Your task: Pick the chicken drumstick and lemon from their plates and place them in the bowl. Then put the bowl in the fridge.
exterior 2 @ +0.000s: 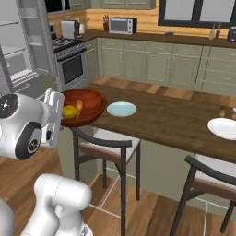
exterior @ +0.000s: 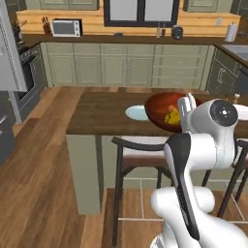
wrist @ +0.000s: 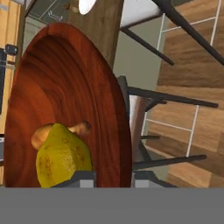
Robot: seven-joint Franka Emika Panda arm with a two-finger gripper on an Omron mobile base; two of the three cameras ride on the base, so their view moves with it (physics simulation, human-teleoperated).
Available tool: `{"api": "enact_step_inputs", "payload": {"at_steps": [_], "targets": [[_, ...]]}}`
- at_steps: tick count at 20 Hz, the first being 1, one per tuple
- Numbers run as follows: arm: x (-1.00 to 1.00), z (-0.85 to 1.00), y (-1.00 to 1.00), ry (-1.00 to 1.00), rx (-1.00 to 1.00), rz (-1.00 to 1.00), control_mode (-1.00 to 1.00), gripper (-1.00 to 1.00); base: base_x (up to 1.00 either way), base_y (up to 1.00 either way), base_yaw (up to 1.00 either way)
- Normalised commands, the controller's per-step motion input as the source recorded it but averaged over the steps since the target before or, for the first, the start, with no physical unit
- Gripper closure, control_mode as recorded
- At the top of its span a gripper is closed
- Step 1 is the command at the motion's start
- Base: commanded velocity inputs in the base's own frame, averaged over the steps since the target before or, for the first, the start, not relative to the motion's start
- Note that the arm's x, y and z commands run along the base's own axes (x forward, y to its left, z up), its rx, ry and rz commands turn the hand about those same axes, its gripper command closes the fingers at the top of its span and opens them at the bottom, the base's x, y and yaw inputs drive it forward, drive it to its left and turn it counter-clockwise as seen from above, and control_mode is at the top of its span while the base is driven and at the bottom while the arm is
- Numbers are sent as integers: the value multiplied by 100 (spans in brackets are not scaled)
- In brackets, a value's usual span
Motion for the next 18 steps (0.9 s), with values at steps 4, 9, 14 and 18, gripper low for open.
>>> {"api": "enact_step_inputs", "payload": {"at_steps": [4, 9, 14, 18], "targets": [[0, 0, 0, 0, 0, 0, 100, 100, 28, 100, -19], [0, 0, 0, 0, 0, 0, 100, 100, 29, 100, -20], [0, 0, 0, 0, 0, 0, 100, 100, 19, 100, -36], [0, 0, 0, 0, 0, 0, 100, 100, 15, 100, -53]]}}
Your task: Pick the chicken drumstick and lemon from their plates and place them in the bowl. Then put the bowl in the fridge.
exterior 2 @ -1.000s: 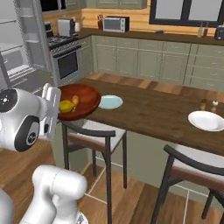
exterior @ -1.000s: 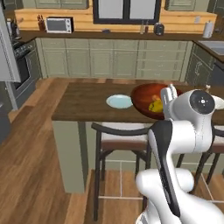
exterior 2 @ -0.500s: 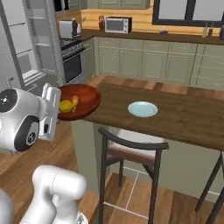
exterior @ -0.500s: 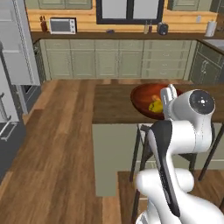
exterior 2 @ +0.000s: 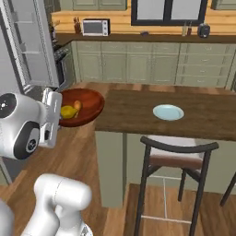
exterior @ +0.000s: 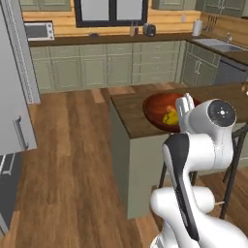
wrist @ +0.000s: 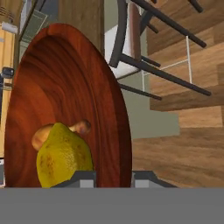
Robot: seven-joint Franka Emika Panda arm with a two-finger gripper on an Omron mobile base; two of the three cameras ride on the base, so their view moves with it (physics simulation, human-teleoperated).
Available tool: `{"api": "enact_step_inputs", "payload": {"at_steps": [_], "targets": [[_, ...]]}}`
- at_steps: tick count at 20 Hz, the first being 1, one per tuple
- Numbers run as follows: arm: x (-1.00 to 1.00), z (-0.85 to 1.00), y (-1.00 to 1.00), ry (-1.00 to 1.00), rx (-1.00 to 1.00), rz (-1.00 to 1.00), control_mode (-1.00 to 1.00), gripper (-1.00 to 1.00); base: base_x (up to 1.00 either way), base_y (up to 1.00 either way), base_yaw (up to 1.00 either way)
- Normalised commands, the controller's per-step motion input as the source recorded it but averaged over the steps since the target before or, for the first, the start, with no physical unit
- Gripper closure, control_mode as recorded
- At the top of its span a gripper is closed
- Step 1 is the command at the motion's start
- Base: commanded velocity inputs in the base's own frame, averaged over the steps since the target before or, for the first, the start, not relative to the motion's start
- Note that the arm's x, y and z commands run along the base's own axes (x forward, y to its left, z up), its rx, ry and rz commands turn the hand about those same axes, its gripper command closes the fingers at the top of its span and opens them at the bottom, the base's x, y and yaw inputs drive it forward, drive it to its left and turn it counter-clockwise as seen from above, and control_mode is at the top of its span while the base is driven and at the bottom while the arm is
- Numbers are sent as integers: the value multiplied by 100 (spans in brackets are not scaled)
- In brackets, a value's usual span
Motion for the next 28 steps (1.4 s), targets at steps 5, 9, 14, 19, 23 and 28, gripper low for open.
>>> {"api": "enact_step_inputs", "payload": {"at_steps": [5, 9, 14, 19, 23, 28], "targets": [[0, 0, 0, 0, 0, 0, 100, 100, 20, 100, -34], [0, 0, 0, 0, 0, 0, 100, 100, 41, 45, 33], [0, 0, 0, 0, 0, 0, 100, 100, 71, 1, 39], [0, 0, 0, 0, 0, 0, 100, 100, 72, -2, 1], [0, 0, 0, 0, 0, 0, 100, 100, 55, 0, 0], [0, 0, 0, 0, 0, 0, 100, 100, 47, -4, 5]]}}
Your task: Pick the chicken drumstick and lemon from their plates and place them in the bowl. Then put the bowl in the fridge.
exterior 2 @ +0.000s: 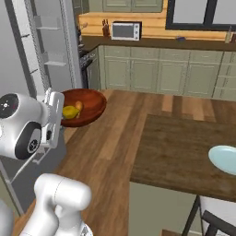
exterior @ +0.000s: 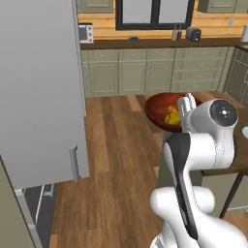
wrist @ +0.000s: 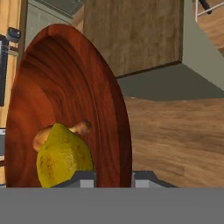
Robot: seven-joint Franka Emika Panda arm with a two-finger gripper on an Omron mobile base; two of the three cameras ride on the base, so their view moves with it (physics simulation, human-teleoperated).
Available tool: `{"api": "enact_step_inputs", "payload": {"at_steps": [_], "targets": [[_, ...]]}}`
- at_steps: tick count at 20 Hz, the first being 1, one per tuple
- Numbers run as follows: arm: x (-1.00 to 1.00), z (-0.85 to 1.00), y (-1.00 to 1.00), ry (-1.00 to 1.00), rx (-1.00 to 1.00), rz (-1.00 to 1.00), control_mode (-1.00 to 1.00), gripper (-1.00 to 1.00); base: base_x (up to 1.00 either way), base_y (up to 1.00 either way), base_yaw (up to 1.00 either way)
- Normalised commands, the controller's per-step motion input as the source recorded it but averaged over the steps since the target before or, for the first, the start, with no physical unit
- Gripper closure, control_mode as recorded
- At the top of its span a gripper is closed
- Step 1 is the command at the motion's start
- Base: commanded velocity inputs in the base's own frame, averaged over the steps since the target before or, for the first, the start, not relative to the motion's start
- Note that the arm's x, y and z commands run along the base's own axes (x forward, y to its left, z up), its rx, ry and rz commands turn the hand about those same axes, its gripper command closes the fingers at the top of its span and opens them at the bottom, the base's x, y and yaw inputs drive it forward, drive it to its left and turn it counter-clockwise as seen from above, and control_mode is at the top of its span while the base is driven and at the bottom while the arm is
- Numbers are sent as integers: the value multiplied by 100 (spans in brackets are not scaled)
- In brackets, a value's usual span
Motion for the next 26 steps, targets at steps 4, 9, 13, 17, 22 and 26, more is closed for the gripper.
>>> {"api": "enact_step_inputs", "payload": {"at_steps": [4, 9, 13, 17, 22, 26], "targets": [[0, 0, 0, 0, 0, 0, 100, 100, 67, -15, 9], [0, 0, 0, 0, 0, 0, 100, 100, 69, -3, 9], [0, 0, 0, 0, 0, 0, 100, 100, 67, -13, 4], [0, 0, 0, 0, 0, 0, 100, 100, 82, -25, 5], [0, 0, 0, 0, 0, 0, 100, 100, 94, -29, 9], [0, 0, 0, 0, 0, 0, 100, 100, 100, -17, 8]]}}
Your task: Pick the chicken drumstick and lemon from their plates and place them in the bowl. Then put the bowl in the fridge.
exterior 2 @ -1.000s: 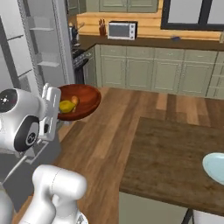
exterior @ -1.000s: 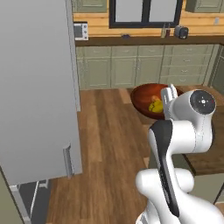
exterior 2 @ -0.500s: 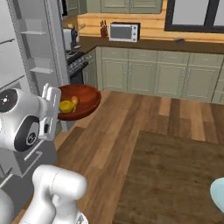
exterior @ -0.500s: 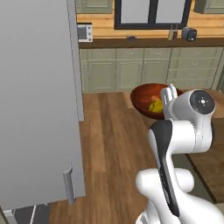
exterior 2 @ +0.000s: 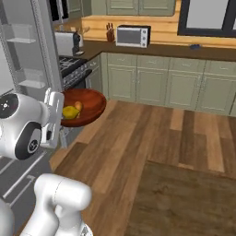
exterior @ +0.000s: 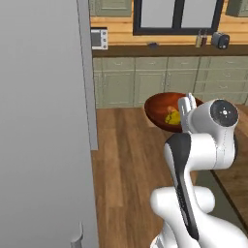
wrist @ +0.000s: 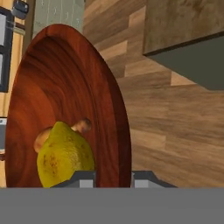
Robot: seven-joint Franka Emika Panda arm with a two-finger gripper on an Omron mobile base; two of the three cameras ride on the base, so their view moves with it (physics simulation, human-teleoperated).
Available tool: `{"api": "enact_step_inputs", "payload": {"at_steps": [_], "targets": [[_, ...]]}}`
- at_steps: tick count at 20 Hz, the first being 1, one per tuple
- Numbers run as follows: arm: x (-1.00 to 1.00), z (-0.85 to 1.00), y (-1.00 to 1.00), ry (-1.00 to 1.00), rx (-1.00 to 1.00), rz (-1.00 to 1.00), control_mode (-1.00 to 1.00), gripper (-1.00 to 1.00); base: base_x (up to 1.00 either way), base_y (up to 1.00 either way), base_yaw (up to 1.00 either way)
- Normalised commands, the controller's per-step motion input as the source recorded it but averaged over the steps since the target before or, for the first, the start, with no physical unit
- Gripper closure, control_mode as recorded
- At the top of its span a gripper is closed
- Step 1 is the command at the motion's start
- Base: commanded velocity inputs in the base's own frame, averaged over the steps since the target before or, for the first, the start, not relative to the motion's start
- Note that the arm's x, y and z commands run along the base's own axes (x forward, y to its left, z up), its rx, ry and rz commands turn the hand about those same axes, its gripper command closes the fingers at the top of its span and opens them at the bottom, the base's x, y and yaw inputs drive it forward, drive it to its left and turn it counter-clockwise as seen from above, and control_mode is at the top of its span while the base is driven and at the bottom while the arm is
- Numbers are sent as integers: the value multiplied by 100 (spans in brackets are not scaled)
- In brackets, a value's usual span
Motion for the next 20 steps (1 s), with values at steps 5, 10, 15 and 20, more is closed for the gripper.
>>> {"api": "enact_step_inputs", "payload": {"at_steps": [5, 10, 15, 20], "targets": [[0, 0, 0, 0, 0, 0, 100, 100, 100, -9, 9], [0, 0, 0, 0, 0, 0, 100, 100, 99, -23, 16], [0, 0, 0, 0, 0, 0, 100, 100, 99, -37, 29], [0, 0, 0, 0, 0, 0, 100, 100, 92, -42, 27]]}}
